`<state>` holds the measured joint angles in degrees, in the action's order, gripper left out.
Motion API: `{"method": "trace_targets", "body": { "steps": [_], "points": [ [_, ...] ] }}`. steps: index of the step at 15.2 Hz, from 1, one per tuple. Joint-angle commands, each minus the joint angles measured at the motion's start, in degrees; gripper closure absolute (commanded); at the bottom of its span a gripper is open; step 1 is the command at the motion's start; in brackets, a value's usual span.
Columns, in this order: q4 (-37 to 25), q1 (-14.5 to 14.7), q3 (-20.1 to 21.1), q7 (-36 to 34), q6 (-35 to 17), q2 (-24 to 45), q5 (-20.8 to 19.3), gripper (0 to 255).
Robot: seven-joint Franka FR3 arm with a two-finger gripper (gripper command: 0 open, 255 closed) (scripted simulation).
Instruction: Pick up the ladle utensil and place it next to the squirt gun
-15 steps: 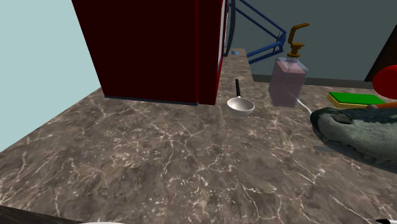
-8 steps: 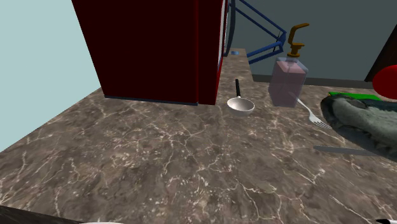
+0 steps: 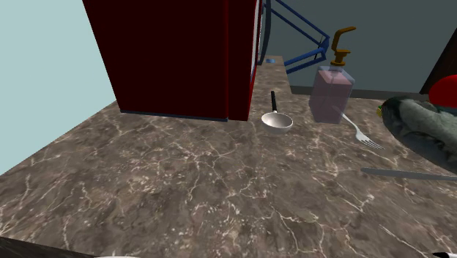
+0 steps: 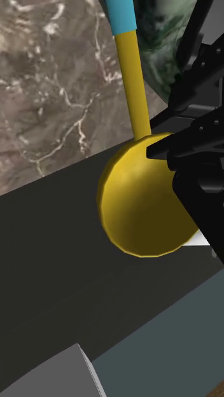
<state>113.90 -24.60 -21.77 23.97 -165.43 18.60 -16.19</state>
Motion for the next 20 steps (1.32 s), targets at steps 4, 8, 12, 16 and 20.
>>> {"method": "trace_targets", "body": {
  "steps": [4, 8, 12, 16, 20],
  "points": [
    [0.05, 0.84, 0.46, 0.62, 5.55, 1.79, 0.61, 255],
    [0.59, -0.39, 0.85, 2.09, 5.17, 1.25, 1.22, 0],
    [1.96, 4.09, -2.11, 0.32, 7.64, -1.98, 0.09, 0],
    [3.34, 6.00, -3.33, -0.66, 9.83, -5.47, -1.42, 0],
    [3.34, 6.06, -3.40, -0.64, 9.83, -5.46, -1.39, 0]
  ]
}}
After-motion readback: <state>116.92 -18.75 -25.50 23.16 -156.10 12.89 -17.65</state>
